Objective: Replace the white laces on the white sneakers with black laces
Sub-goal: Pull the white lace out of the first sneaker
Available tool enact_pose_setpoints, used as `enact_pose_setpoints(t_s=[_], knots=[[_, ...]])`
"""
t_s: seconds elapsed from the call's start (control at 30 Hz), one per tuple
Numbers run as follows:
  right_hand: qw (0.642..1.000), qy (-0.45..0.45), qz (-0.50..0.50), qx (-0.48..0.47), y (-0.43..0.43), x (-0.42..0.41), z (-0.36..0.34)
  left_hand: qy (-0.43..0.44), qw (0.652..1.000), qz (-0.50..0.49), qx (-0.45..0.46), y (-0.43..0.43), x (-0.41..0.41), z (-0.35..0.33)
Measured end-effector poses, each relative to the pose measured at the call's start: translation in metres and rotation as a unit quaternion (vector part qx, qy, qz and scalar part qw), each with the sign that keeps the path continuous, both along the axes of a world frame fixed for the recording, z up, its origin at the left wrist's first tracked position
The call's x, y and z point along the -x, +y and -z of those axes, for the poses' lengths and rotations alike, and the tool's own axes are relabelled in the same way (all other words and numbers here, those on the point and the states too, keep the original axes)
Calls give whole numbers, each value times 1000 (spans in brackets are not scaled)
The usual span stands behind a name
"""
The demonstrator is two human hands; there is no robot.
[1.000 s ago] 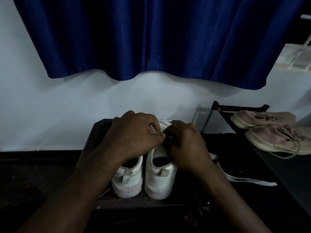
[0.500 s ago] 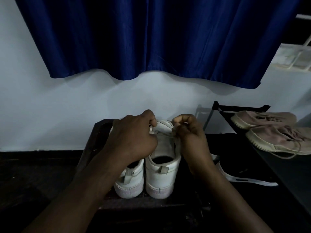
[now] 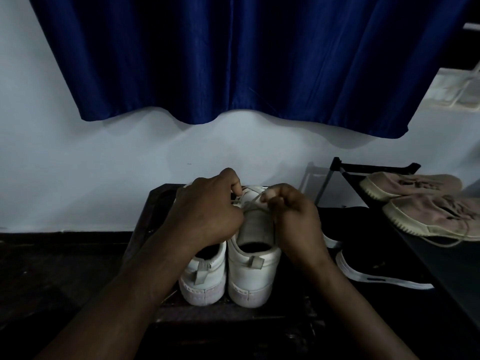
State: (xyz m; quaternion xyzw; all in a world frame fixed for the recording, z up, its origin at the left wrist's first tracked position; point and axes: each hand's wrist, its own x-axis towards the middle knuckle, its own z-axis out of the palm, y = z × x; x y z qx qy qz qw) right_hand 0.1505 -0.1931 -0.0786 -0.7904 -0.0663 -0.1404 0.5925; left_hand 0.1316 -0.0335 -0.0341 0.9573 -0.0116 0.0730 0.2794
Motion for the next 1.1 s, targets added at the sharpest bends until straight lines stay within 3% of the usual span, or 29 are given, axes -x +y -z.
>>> enact_pose_setpoints(t_s=[0.07, 0.13, 0.2, 0.27, 0.33, 0.4, 0.47, 0.53, 0.7, 0.8, 0.9, 0.97, 1.03, 1.1], knots=[[965, 56, 2, -254, -1, 0, -6, 0, 1000, 1, -6, -1, 0, -2], [909, 69, -27, -411, -7, -2, -13, -2, 1000, 3, -9, -2, 1, -3], [873, 78, -65, -477, -12, -2, -18, -3, 1000, 7, -8, -3, 1, -3], [880, 93, -96, -457, -9, -1, -19, -3, 1000, 6, -5, -2, 1, -2], [932, 80, -88, -343, -4, 1, -16, -2, 1000, 4, -6, -2, 1, -1], [994, 17, -42, -102, -3, 1, -10, 1, 1000, 2, -1, -2, 1, -1], [983, -85, -4, 162, -4, -1, -3, 2, 1000, 4, 0, -3, 1, -1], [938, -132, 20, 320, -2, 1, -2, 1, 1000, 5, 3, -3, 1, -2], [891, -44, 41, 451, 4, 9, -10, 1, 1000, 2, 7, -3, 2, -2], [881, -63, 44, 466, 4, 8, -10, 3, 1000, 4, 2, -4, 3, -3], [912, -88, 54, 397, 3, 3, -4, 4, 1000, 3, -5, -5, 3, -3], [959, -50, 61, 272, 4, 1, -2, 4, 1000, -1, -8, -4, 2, -3], [998, 40, 51, -17, 5, 0, -9, 3, 1000, -4, -8, -4, 2, -3], [944, 103, 25, -312, 1, 0, -17, 4, 1000, -5, -10, -5, 2, -3]])
